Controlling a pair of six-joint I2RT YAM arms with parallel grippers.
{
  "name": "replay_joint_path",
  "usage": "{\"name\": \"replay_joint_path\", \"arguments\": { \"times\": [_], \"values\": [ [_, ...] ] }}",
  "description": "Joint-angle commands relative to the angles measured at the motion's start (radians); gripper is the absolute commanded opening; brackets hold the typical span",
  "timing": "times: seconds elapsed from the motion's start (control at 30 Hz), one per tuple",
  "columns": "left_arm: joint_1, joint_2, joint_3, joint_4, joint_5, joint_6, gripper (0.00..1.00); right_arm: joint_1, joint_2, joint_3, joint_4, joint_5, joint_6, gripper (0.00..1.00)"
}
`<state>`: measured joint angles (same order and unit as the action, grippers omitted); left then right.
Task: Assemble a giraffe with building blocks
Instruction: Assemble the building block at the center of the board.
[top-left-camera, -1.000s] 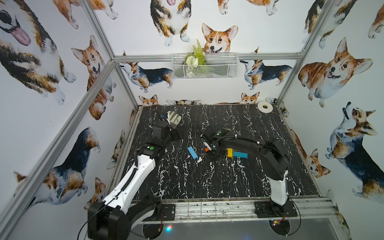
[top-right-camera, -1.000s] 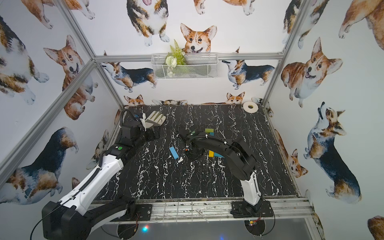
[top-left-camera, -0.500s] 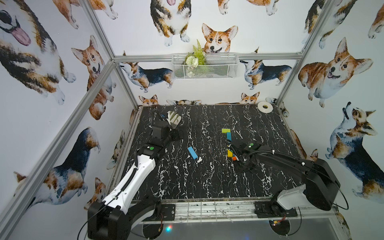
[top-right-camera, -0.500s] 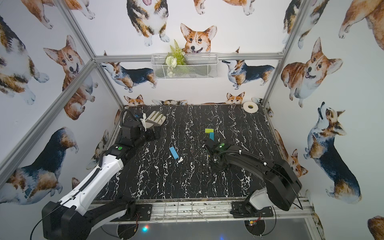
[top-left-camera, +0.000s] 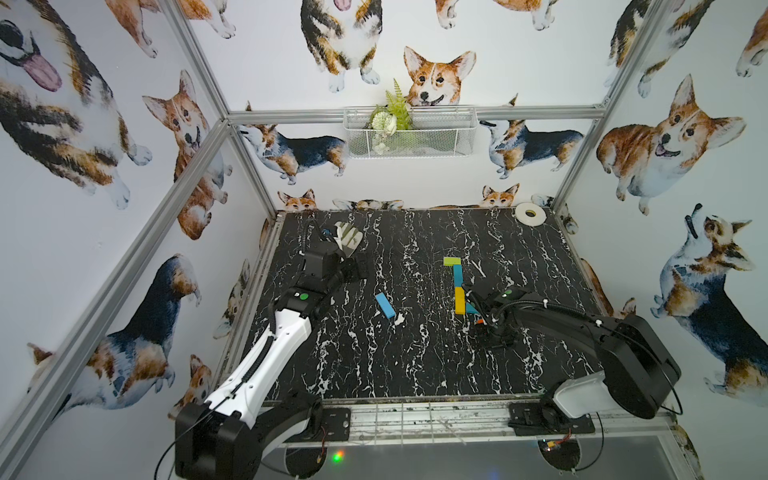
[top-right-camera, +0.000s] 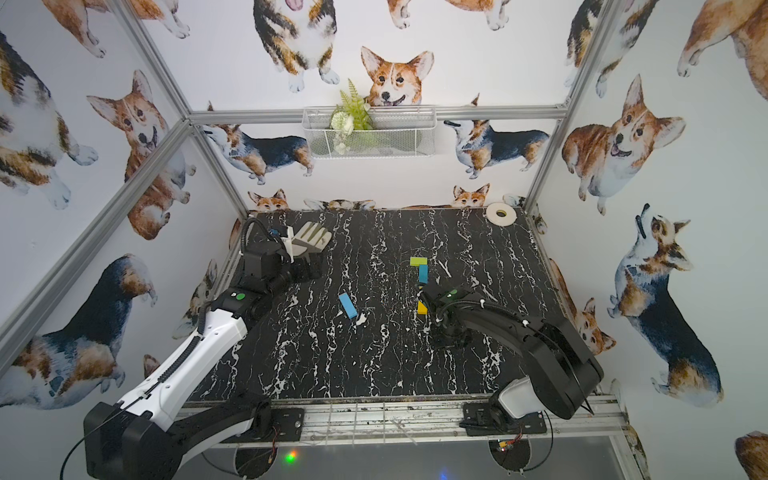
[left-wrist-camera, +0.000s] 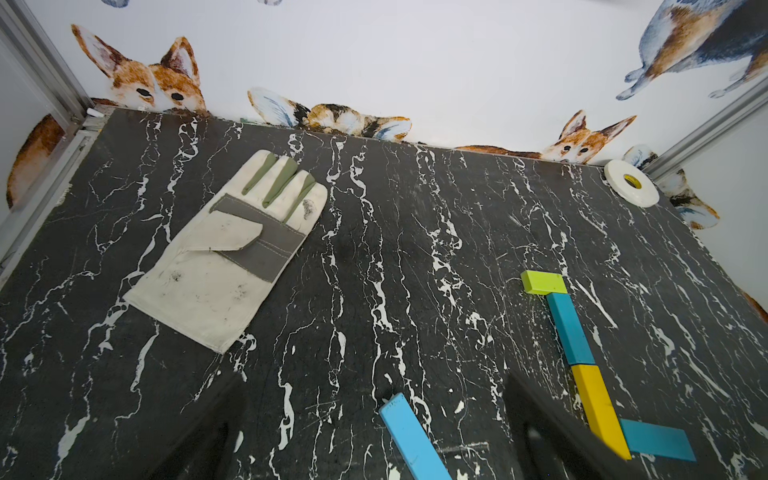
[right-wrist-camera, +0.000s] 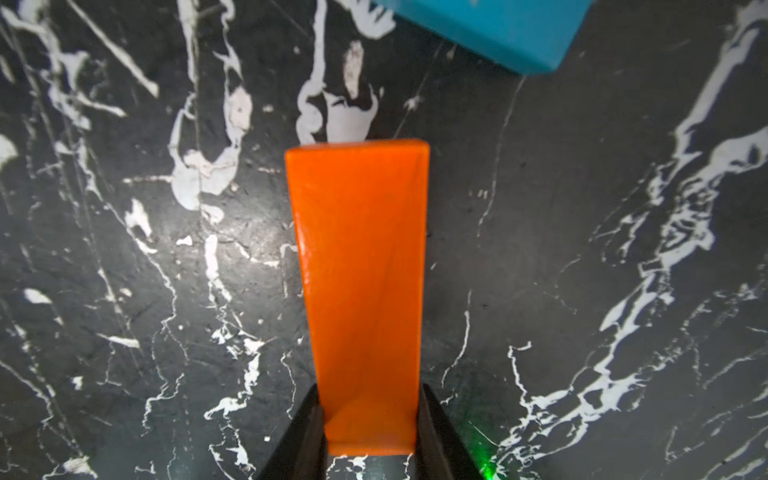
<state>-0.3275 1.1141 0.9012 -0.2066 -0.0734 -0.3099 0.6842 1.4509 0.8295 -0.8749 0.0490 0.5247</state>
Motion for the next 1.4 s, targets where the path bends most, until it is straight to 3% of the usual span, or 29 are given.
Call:
{"name": "replay_joint_path", "arguments": {
  "times": [0.0,0.4,0.83,1.37],
  "values": [
    [0.000,0.003,0.003,0.022,0.004,-0.007,1.00,-0.024,0.029,-0.012,0.054,0.008,0.023,0.33],
    [-0.001,0.004,0.003,0.021,0.001,-0.004,1.00,-0.074,0.086,-0.023,0.101,0.029,0.027,0.33],
    [-0.003,0.001,0.001,0.021,0.001,-0.004,1.00,-0.109,0.011,-0.047,0.074,0.073,0.039,0.32],
    [-0.002,0.000,0.002,0.023,0.004,-0.003,1.00,-0.118,0.022,-0.070,0.117,-0.026,0.028,0.36]
  ]
}}
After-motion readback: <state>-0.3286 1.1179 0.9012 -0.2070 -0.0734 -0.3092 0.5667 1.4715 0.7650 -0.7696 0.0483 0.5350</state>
